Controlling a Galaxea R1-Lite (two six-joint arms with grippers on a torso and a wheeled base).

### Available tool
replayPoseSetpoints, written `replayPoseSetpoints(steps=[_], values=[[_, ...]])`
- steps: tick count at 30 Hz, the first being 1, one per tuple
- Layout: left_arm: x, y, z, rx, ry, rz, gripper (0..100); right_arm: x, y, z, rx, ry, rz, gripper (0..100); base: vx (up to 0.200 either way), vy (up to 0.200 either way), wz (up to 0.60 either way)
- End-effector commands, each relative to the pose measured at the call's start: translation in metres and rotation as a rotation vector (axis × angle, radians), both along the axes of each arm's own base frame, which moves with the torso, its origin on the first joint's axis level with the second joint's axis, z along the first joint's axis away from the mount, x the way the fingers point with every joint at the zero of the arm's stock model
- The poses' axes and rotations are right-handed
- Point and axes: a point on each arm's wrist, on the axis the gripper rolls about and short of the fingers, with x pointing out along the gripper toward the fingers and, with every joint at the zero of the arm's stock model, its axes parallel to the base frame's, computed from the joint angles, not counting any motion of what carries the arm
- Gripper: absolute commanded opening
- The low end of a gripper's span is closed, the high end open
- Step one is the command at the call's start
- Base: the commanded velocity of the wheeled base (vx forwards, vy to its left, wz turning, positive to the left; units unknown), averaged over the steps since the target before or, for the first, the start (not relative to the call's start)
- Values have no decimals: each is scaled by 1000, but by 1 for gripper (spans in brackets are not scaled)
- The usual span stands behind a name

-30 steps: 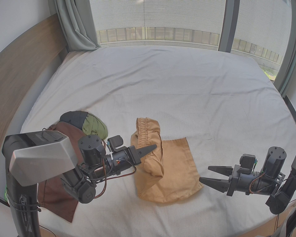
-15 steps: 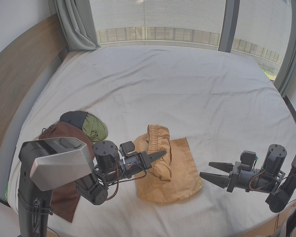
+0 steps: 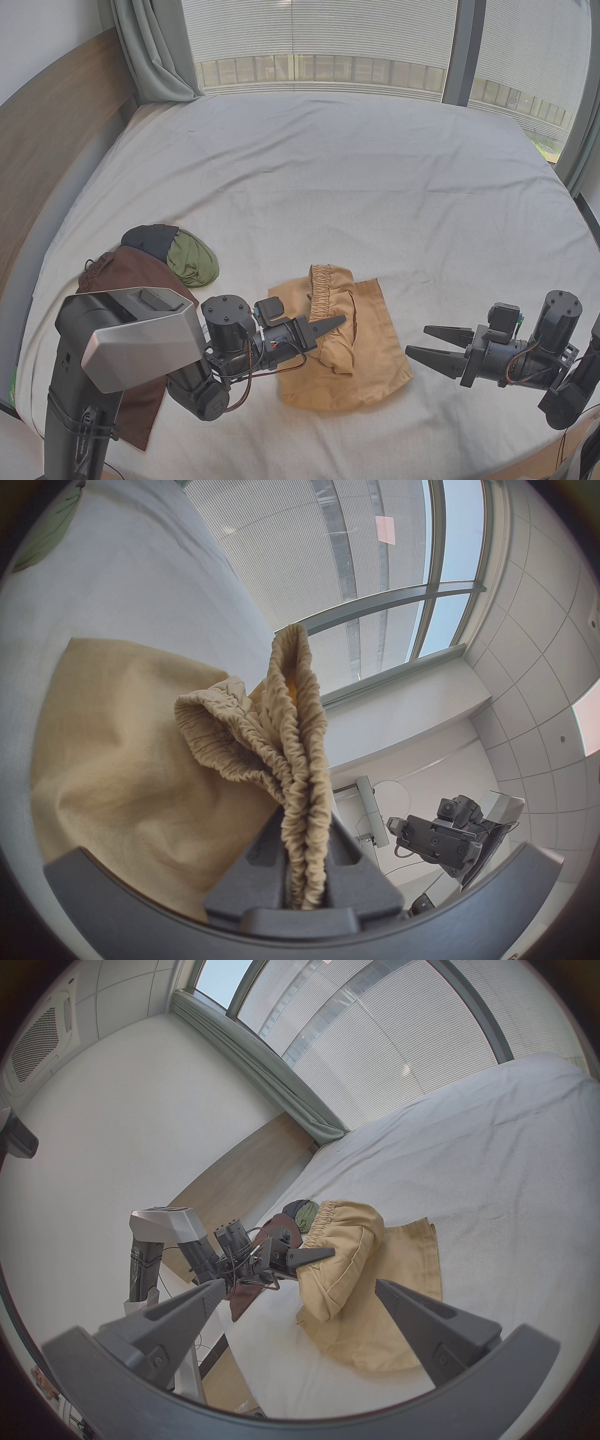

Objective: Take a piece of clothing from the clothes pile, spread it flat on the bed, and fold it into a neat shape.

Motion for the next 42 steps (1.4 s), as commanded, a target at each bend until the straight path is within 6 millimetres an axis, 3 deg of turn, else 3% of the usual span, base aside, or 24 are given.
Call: replayPoseSetpoints(steps=[1, 8, 9, 22, 29, 35, 42], values=[[0, -1, -6, 6, 10, -1, 0, 0, 0, 0, 2, -1, 1, 100, 0, 0, 0], [2, 0, -10, 12, 15, 2, 0, 0, 0, 0, 2, -1, 1, 100, 0, 0, 0], [3, 0, -11, 12, 15, 4, 100, 0, 0, 0, 2, -1, 1, 100, 0, 0, 0], [11, 10, -4, 34, -63, 54, 100, 1, 1, -2, -2, 9, 3, 100, 0, 0, 0], [6, 22, 24, 41, -139, 79, 100, 3, 2, -8, -12, 35, 3, 100, 0, 0, 0], [5, 52, 63, 21, -216, 151, 100, 7, 6, -18, -15, 85, 9, 100, 0, 0, 0], [-7, 80, 83, 93, -320, 198, 100, 15, 11, -37, -19, 179, -3, 100, 0, 0, 0]])
